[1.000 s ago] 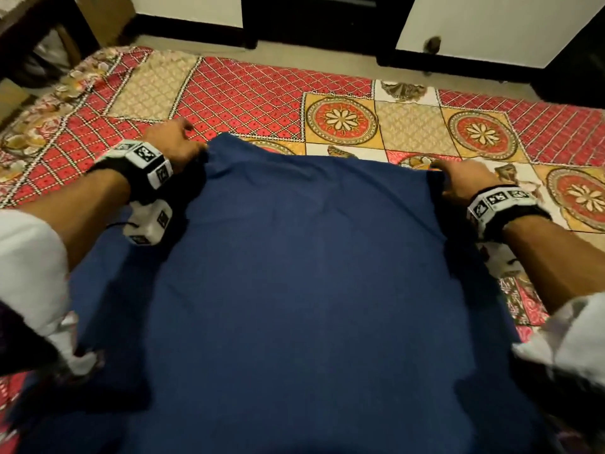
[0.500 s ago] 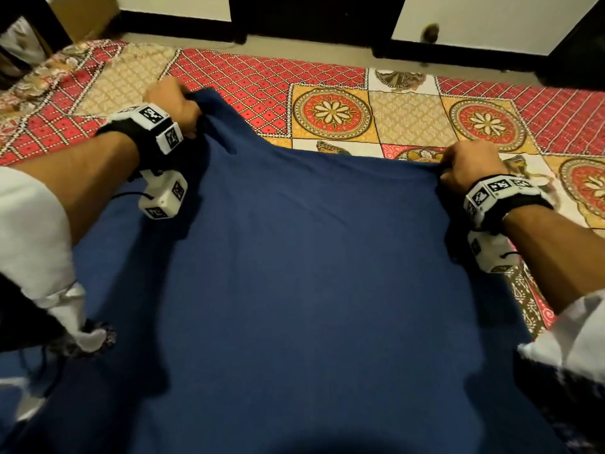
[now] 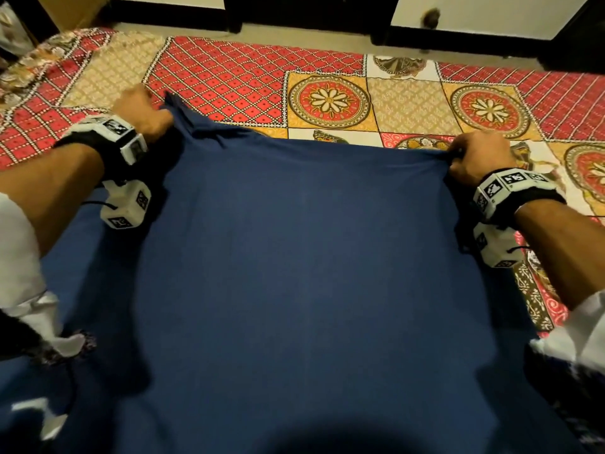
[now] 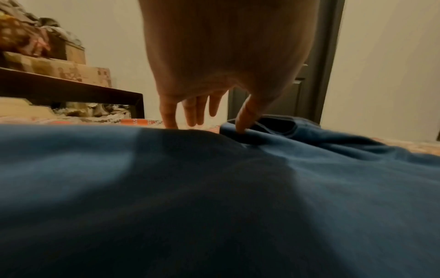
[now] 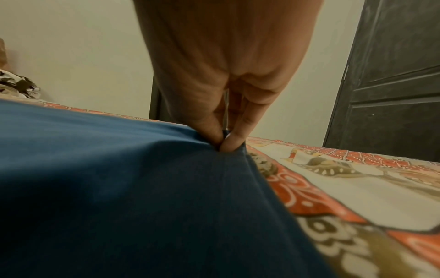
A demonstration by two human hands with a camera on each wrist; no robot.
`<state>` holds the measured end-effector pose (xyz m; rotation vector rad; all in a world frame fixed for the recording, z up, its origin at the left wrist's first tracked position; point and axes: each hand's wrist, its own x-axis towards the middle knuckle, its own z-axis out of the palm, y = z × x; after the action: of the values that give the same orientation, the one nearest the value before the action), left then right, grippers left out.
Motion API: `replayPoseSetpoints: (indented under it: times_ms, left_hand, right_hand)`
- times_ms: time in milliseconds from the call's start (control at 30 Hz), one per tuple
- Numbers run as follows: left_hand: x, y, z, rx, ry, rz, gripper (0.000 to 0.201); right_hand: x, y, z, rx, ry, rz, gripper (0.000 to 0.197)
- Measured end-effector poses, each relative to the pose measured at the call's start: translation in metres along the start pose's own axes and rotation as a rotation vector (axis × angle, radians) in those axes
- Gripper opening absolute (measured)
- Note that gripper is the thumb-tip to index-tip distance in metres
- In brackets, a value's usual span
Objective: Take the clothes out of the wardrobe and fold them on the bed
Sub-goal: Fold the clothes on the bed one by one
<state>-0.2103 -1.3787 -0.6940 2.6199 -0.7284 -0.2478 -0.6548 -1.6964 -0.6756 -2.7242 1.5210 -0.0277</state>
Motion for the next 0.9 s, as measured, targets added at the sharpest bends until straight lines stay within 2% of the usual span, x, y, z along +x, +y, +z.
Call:
replayPoseSetpoints:
  times_ms: [100, 233, 300, 400, 467, 567, 733, 800, 900]
  left_hand:
    - [-0.007, -0.022, -0.015, -0.027, -0.138, -0.084, 0.043]
    - [-0.006, -0.037, -0.035, -0.067, -0.252, -0.240, 0.048]
    - [-0.008, -0.042, -0.041, -0.031, -0.306, -0.251, 0.042]
    - [-0.007, -0.046, -0.037, -0.026, -0.206, -0.227, 0.020]
    - [-0.008, -0.044, -0.035, -0.036, -0.132, -0.204, 0.014]
    - [-0.009, -0.046, -0.041, -0.055, -0.144, -0.179, 0.019]
    - [-0.018, -0.050, -0.045, 0.170, -0.049, -0.064, 0.017]
    - [-0.022, -0.050, -0.038, 0.138, -0.020, -0.058, 0.013]
    - [-0.028, -0.055, -0.032, 0.060, -0.073, -0.095, 0.022]
  right_hand:
    - [-0.002, 0.002, -0.001, -0.013, -0.002, -0.005, 0.034]
    - [-0.001, 0.002, -0.003, -0.029, -0.059, -0.001, 0.038]
    - [-0.003, 0.001, -0.004, -0.045, -0.094, 0.001, 0.038]
    - [-0.008, -0.003, 0.000, -0.074, -0.102, 0.006, 0.032]
    - [-0.012, -0.006, 0.004, -0.127, -0.090, 0.002, 0.030]
    - [-0.014, -0.012, 0.008, -0.199, -0.098, -0.038, 0.030]
    - [-0.013, -0.011, 0.007, -0.207, -0.119, -0.034, 0.031]
    - [-0.013, -0.010, 0.007, -0.198, -0.142, -0.025, 0.036]
    - [-0.012, -0.008, 0.008, -0.194, -0.178, -0.014, 0.046]
